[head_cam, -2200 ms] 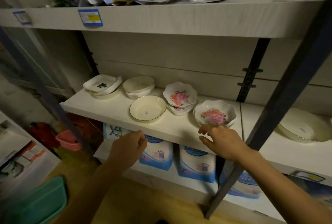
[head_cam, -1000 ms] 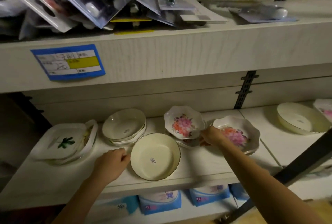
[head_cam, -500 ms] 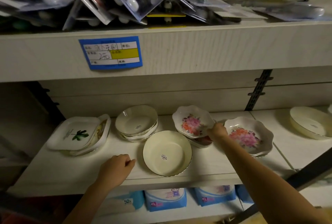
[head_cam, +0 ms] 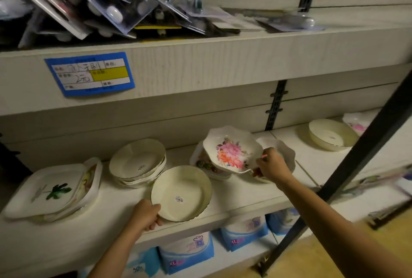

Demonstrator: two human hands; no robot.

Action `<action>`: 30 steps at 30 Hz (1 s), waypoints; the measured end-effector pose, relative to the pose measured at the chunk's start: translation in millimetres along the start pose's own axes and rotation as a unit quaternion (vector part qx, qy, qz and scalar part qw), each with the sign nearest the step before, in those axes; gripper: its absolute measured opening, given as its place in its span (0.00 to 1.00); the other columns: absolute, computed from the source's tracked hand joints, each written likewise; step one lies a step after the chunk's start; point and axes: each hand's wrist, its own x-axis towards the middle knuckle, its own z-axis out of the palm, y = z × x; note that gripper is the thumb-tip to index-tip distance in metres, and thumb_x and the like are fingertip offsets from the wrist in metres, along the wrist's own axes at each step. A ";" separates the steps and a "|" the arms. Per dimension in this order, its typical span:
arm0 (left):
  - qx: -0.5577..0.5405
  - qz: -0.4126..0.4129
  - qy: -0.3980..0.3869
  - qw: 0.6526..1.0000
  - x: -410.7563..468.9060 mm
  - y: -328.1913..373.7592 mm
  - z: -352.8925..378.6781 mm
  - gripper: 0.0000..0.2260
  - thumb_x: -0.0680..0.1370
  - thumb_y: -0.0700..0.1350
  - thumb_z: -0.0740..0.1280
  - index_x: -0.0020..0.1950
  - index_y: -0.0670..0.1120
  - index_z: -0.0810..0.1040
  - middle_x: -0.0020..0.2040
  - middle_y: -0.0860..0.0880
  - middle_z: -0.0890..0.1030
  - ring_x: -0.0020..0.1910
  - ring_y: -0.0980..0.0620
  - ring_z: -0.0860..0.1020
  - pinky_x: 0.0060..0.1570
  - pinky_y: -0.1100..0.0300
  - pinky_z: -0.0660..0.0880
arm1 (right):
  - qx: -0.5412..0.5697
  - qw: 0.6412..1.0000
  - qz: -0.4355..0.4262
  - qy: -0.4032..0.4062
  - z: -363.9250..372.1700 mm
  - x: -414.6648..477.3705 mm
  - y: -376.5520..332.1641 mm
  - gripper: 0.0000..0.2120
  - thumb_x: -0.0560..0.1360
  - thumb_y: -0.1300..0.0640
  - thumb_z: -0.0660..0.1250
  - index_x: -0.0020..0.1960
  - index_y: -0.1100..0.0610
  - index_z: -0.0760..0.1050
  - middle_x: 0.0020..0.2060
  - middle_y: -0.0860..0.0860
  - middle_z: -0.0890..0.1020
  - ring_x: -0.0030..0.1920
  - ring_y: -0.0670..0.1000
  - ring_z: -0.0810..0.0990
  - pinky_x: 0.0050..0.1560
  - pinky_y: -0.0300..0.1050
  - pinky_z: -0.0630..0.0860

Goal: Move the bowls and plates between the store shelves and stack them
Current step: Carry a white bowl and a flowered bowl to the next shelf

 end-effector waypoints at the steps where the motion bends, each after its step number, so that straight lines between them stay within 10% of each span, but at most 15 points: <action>1: -0.009 0.001 -0.002 1.000 -0.5 2.1 -0.7 0.11 0.77 0.36 0.57 0.35 0.37 0.72 0.16 0.48 0.75 0.13 0.55 0.65 0.17 0.69 0.60 | 0.012 1.000 0.008 -0.001 -3.8 -3.7 2.2 0.10 0.78 0.65 0.58 0.59 0.65 0.66 0.35 0.53 0.77 0.31 0.51 0.79 0.32 0.43 0.78; 7: -0.034 0.045 0.003 0.998 -11.8 19.1 -7.3 0.13 0.75 0.37 0.58 0.32 0.38 0.73 0.17 0.47 0.76 0.15 0.53 0.64 0.21 0.65 0.60 | 0.019 1.000 0.000 0.021 -26.1 -25.9 17.6 0.15 0.78 0.62 0.58 0.63 0.63 0.64 0.49 0.60 0.78 0.36 0.48 0.79 0.30 0.36 0.73; 14: 0.027 0.118 0.012 0.993 -35.9 42.9 -14.0 0.15 0.75 0.38 0.59 0.29 0.40 0.74 0.18 0.48 0.76 0.19 0.51 0.69 0.26 0.60 0.66 | -0.019 0.998 -0.005 0.067 -43.4 -68.6 37.2 0.15 0.79 0.59 0.59 0.64 0.60 0.63 0.35 0.46 0.76 0.33 0.45 0.79 0.29 0.34 0.73; 22: 0.074 0.185 -0.057 0.978 -59.8 82.4 16.5 0.12 0.75 0.39 0.60 0.34 0.37 0.76 0.18 0.47 0.75 0.20 0.48 0.67 0.27 0.61 0.65 | 0.008 0.988 0.045 0.151 -83.2 -136.3 87.7 0.11 0.79 0.59 0.58 0.61 0.60 0.67 0.44 0.55 0.80 0.31 0.46 0.78 0.25 0.33 0.70; 30: 0.138 0.248 -0.122 0.951 -90.9 128.3 86.2 0.11 0.76 0.39 0.60 0.36 0.37 0.75 0.21 0.45 0.75 0.16 0.54 0.68 0.25 0.62 0.64 | 0.044 0.970 0.092 0.223 -150.3 -180.8 148.2 0.09 0.78 0.62 0.57 0.58 0.62 0.68 0.31 0.51 0.78 0.21 0.41 0.75 0.26 0.38 0.66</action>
